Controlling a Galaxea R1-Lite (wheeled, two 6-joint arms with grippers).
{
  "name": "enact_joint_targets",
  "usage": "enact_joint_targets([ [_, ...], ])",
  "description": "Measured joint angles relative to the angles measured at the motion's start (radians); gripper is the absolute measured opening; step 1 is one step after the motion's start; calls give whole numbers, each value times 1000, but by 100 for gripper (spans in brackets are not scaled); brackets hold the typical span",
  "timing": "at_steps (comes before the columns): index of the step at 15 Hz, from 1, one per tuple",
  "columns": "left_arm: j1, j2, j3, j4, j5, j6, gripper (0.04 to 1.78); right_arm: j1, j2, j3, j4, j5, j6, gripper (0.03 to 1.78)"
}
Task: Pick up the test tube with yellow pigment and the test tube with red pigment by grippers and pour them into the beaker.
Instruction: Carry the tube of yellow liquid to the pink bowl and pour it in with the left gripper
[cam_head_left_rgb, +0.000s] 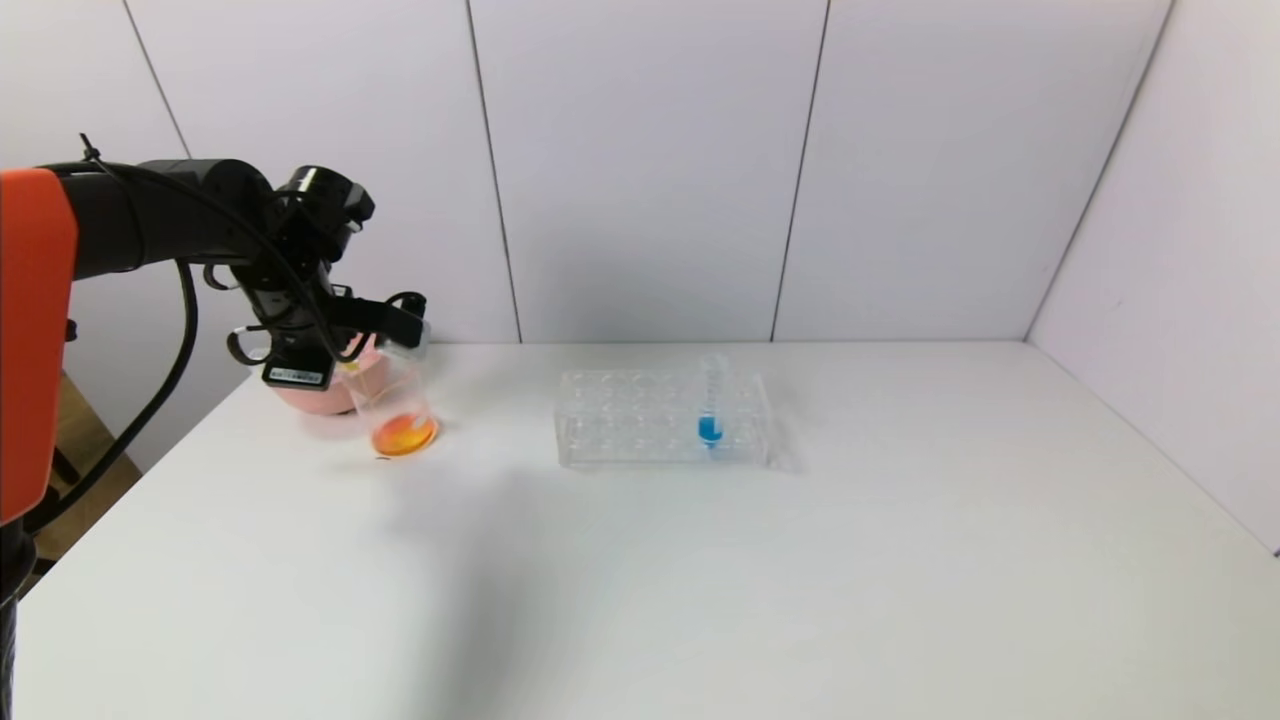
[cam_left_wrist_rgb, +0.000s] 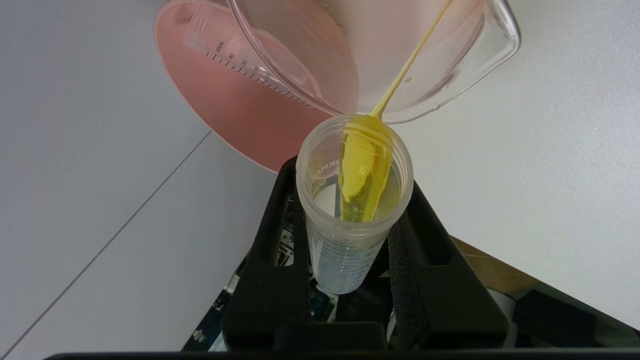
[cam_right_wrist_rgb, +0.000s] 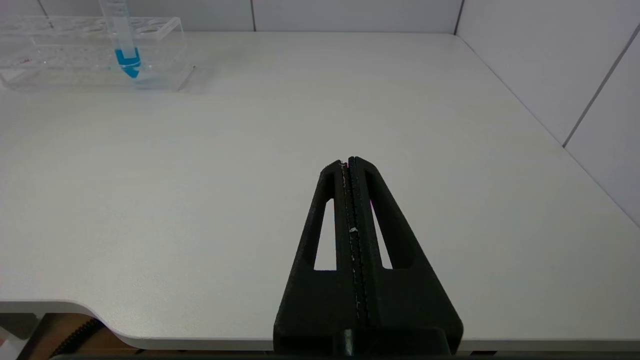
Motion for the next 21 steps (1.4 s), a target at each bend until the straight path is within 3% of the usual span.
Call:
enact_joint_targets([
  [21, -45, 15, -1, -20, 133, 0, 46, 0, 0, 0, 0, 0, 0, 11],
])
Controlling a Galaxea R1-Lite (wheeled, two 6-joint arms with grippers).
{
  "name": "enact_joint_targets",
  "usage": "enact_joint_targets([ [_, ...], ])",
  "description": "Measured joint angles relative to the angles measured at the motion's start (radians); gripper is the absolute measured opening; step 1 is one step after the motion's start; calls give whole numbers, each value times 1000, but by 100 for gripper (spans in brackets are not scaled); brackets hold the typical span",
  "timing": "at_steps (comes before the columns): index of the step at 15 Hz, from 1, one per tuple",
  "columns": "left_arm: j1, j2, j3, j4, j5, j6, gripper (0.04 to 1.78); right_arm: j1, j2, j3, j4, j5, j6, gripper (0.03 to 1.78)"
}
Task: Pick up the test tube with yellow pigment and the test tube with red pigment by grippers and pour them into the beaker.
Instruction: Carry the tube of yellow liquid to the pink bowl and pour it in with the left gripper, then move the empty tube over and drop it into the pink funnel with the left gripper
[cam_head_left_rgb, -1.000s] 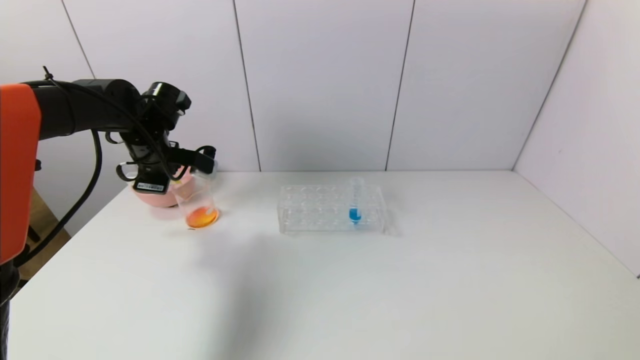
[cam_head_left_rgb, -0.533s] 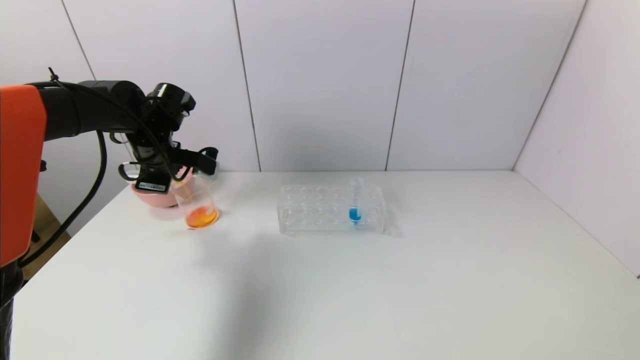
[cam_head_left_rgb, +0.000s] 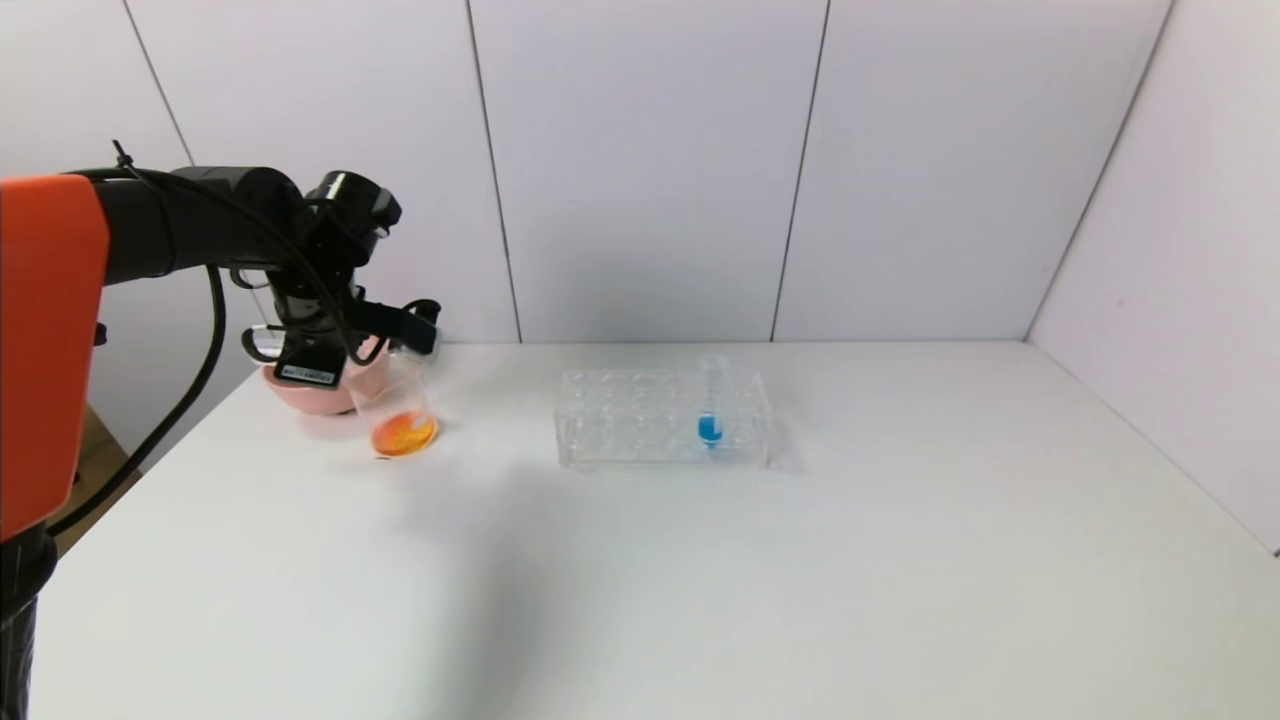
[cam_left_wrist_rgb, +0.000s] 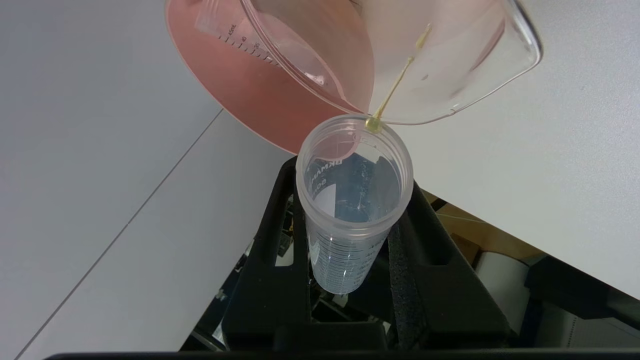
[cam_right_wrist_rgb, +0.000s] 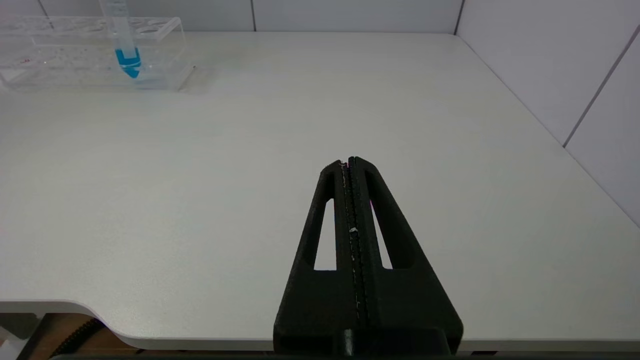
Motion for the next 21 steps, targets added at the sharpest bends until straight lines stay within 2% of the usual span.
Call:
enact_joint_targets([
  [14, -1, 1, 1, 0, -2, -17, 46, 0, 0, 0, 0, 0, 0, 11],
  [21, 0, -11, 1, 6, -43, -26, 46, 0, 0, 0, 0, 0, 0, 11],
])
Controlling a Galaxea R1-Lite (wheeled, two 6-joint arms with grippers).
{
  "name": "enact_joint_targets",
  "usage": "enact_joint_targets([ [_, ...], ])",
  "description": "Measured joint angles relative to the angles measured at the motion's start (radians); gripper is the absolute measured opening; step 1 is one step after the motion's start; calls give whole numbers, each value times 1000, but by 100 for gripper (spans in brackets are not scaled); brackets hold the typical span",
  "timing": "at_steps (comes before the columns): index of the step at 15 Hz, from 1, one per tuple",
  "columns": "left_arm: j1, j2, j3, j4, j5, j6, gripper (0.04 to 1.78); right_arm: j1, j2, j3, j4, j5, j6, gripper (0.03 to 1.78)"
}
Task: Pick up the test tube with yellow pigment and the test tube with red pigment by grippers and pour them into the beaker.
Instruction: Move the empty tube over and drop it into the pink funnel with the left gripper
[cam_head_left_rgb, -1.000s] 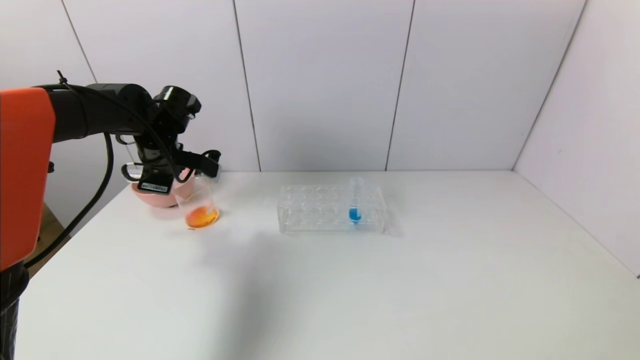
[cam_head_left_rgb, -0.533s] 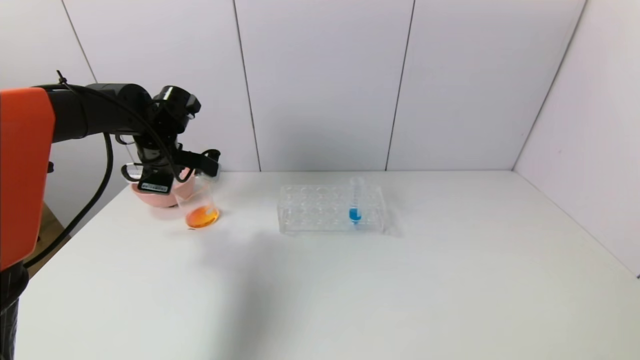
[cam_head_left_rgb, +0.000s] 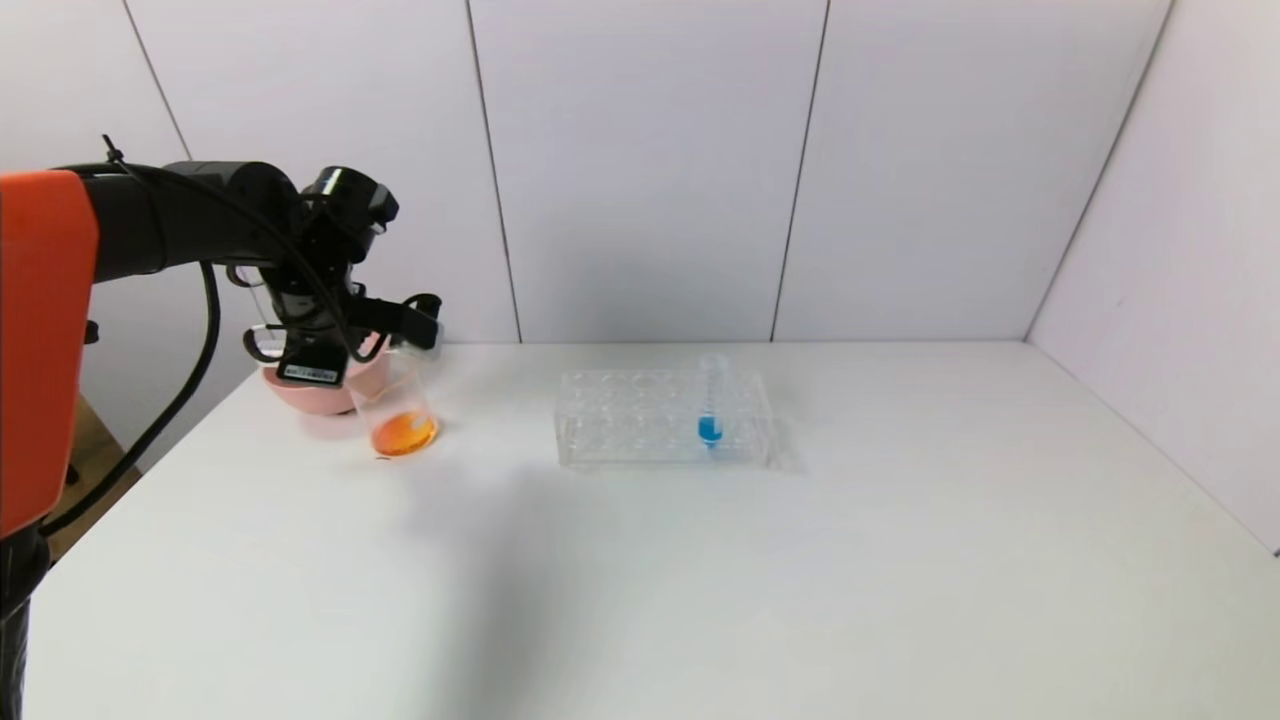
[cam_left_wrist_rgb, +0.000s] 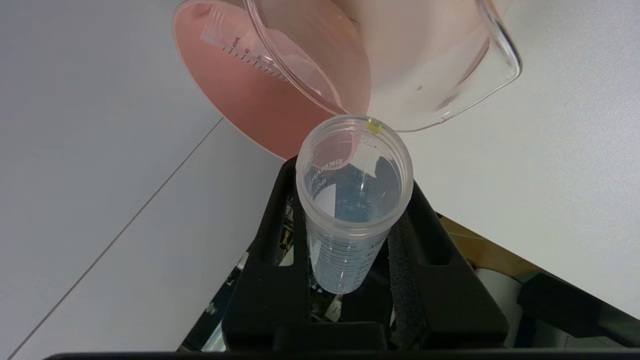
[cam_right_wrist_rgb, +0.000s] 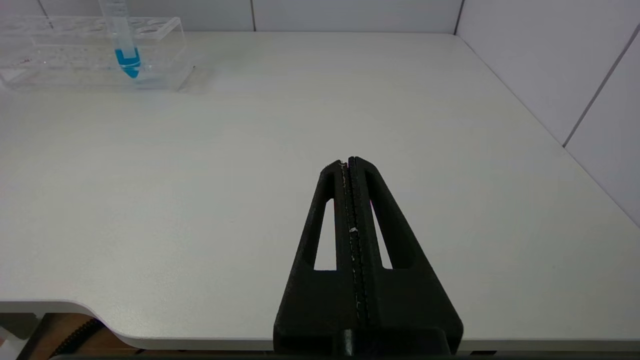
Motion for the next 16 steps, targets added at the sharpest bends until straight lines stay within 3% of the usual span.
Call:
enact_joint_targets([
  [16, 17, -55, 0, 16, -161, -86, 46, 0, 0, 0, 0, 0, 0, 11],
])
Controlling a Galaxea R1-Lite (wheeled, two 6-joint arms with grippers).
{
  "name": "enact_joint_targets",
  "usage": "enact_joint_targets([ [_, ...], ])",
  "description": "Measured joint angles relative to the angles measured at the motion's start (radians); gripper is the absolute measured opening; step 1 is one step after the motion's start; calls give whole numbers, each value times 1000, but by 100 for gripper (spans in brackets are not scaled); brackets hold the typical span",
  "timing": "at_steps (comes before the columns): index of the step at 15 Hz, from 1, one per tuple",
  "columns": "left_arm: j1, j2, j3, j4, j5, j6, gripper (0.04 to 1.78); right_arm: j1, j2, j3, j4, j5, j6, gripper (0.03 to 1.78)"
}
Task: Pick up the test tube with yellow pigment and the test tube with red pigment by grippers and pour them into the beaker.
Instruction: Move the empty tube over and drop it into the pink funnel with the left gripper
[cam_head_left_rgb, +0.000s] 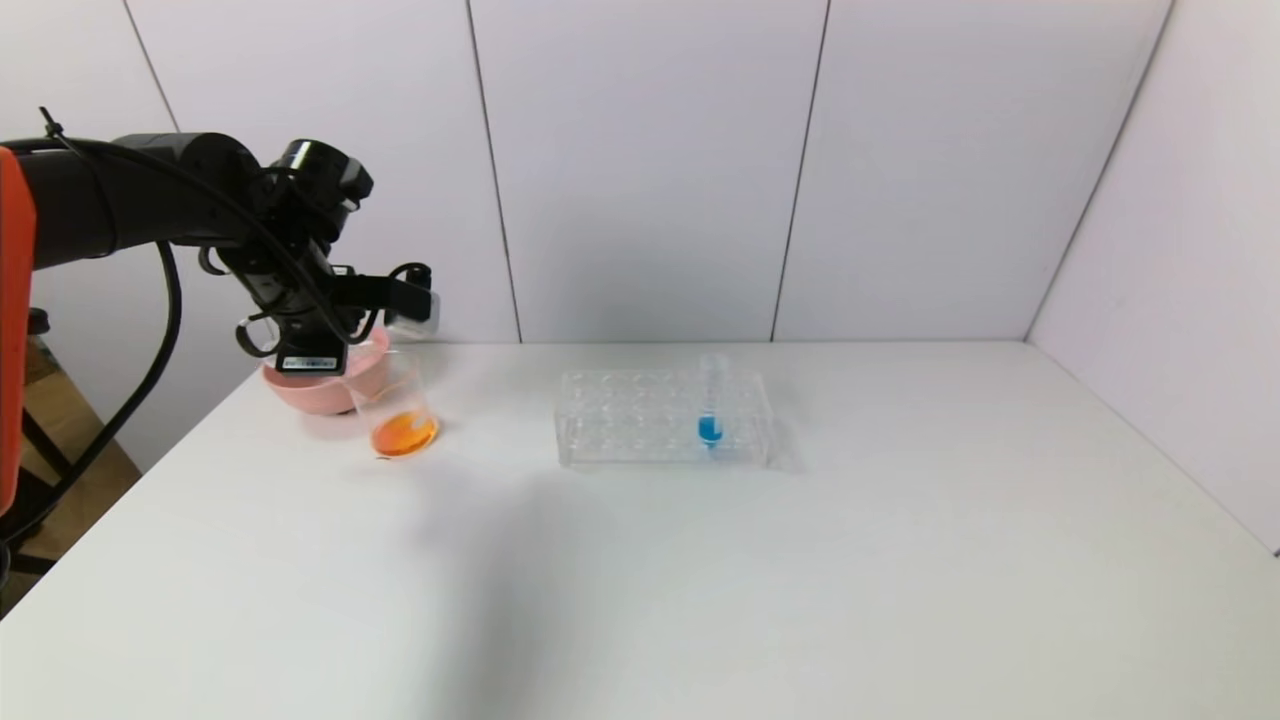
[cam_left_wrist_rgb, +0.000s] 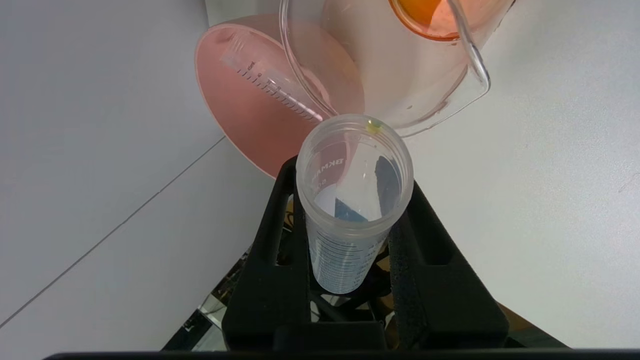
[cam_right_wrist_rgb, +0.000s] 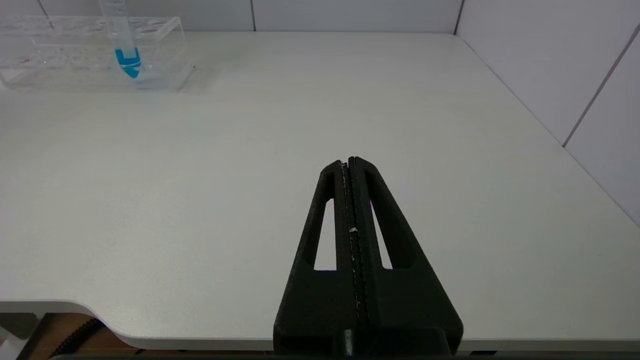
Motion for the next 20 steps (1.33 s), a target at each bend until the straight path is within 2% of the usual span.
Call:
enact_joint_targets([
  [10, 4, -11, 0, 3, -14, -4, 46, 0, 0, 0, 0, 0, 0, 11],
  [15, -10, 16, 1, -5, 65, 7, 46, 0, 0, 0, 0, 0, 0, 11],
  [20, -19, 28, 1, -7, 96, 7, 46, 0, 0, 0, 0, 0, 0, 11],
])
